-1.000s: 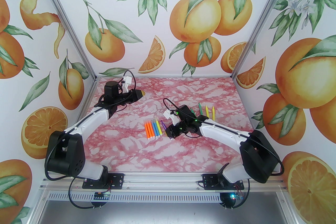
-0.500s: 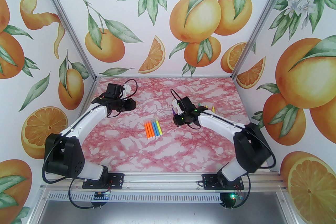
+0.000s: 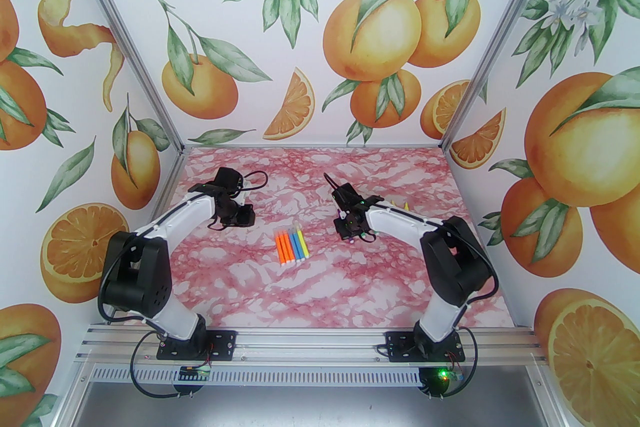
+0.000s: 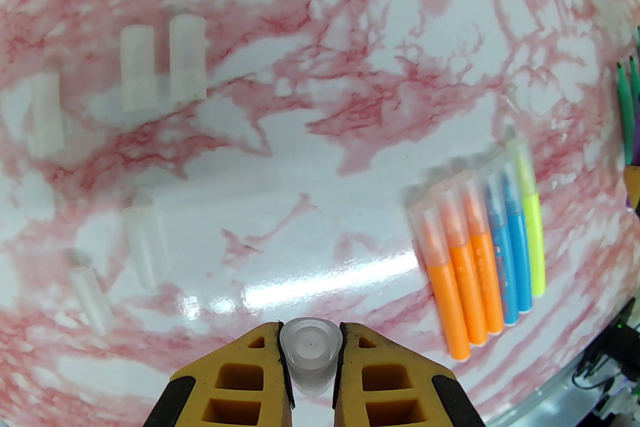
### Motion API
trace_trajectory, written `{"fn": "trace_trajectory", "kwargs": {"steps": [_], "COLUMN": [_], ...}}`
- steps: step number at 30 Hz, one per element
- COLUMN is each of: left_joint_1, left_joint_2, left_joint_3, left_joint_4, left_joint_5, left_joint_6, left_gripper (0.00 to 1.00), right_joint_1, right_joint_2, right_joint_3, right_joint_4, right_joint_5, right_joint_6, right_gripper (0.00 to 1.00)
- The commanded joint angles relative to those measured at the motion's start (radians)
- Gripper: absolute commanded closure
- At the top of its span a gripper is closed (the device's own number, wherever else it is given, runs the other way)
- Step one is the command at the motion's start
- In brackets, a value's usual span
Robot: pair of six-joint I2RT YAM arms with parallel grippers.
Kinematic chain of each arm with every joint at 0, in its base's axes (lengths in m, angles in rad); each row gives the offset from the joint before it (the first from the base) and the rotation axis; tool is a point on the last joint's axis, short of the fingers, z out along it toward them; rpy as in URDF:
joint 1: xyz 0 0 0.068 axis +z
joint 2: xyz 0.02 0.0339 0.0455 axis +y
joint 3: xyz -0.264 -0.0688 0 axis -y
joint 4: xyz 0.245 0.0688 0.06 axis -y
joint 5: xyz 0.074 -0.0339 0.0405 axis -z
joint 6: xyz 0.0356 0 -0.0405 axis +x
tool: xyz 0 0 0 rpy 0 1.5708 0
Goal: Open the pen caps
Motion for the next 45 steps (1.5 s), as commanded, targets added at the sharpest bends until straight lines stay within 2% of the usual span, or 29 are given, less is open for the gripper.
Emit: {"fn": "trace_trajectory", "kwargs": {"steps": [1,10,15,22,26,34,45], "left_joint_1": [-0.026,-0.031,-0.03,-0.028,-0.021,0.008,0.023], "left_joint_2": [0.08,0.145,0.172,0.2,0.2,0.194,0.122], "left_joint_3": [0.019,0.033,0.038,0.041,0.043,0.029,0.008], "left_joint_4": [-0.02,-0.02,-0.03,-0.026,-0.028,-0.032,-0.006], "left_joint_5": [-0.032,-0.041,-0.073,-0.102,-0.121,-0.136,-0.113], "left_joint_6": [0.022,0.028,0.033,0.033,0.037,0.044,0.036], "left_gripper": [0.98,0.94,0.83,0.79,0.73,0.7,0.6], "right_joint_1": [-0.015,-0.031,-0.035,-0.044,-0.049,-0.052,-0.066], "right_joint_2": [0.043,0.052,0.053,0.053,0.045,0.043,0.04], "right_joint_3": [0.031,0.018,0.014,0.005,0.0,-0.006,-0.032], "right_joint_4": [-0.033,-0.023,-0.017,-0.014,-0.012,0.002,0.022], "right_joint_5": [0.054,0.04,0.029,0.026,0.024,-0.001,-0.031], "right_joint_6": [-0.022,-0.026,-0.024,-0.024,-0.026,-0.032,-0.032], "right_gripper": [1.0,0.98,0.94,0.87,0.82,0.79,0.74]}}
